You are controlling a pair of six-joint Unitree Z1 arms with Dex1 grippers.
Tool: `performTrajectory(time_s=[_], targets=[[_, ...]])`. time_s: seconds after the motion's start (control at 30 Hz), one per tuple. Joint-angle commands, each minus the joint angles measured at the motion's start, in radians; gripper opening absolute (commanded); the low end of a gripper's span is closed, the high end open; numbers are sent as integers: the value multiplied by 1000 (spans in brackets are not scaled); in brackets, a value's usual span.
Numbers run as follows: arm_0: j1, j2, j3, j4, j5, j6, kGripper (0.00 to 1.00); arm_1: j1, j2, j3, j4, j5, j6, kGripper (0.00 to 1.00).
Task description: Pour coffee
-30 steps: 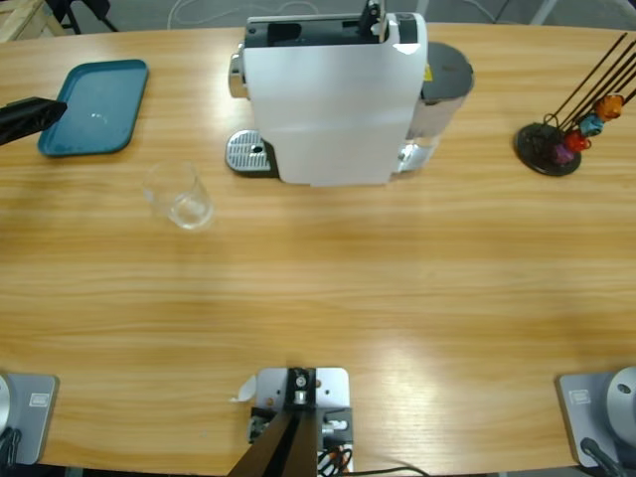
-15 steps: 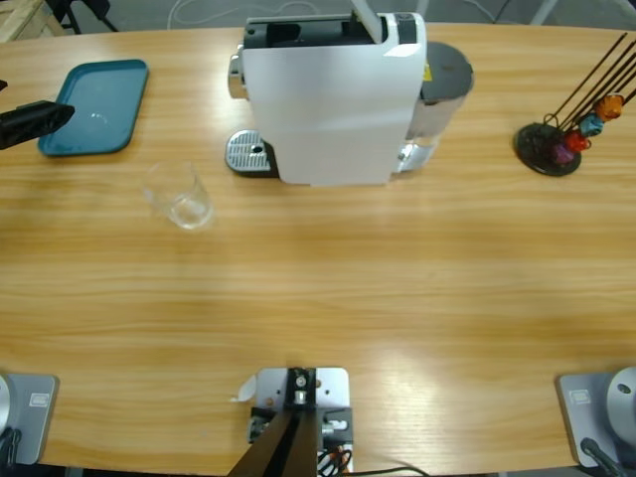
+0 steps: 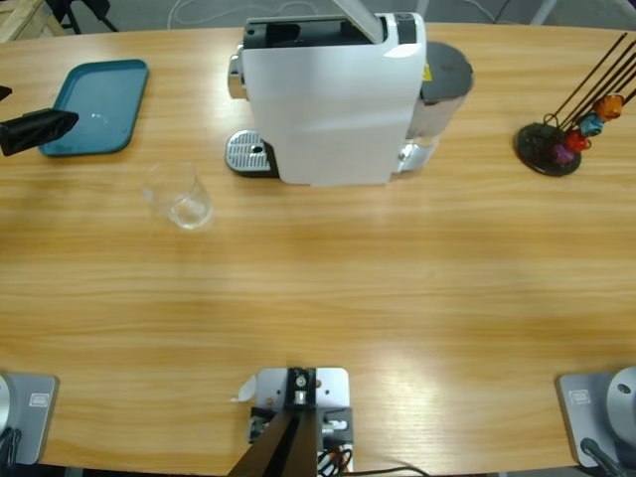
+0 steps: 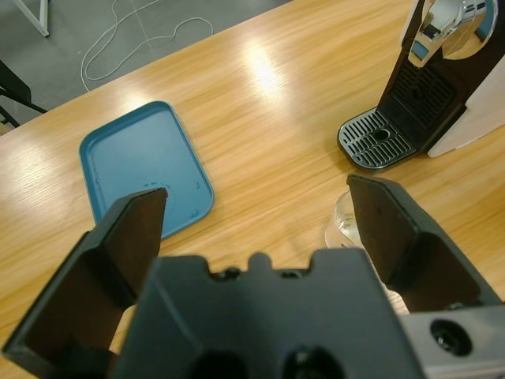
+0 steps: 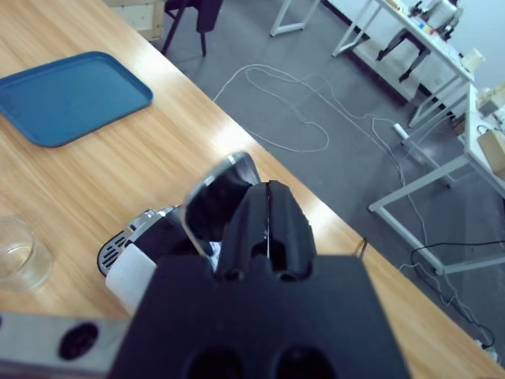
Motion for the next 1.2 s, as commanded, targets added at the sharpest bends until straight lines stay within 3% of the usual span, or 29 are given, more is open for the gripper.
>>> performTrajectory(time_s=[0.03, 1.2], targets=[[-6, 22, 39, -9, -8, -8, 991, 44, 145, 146, -42, 5, 68, 0], [-6, -16, 45, 4, -5, -8, 991, 44, 262, 299, -192, 47, 167, 0]])
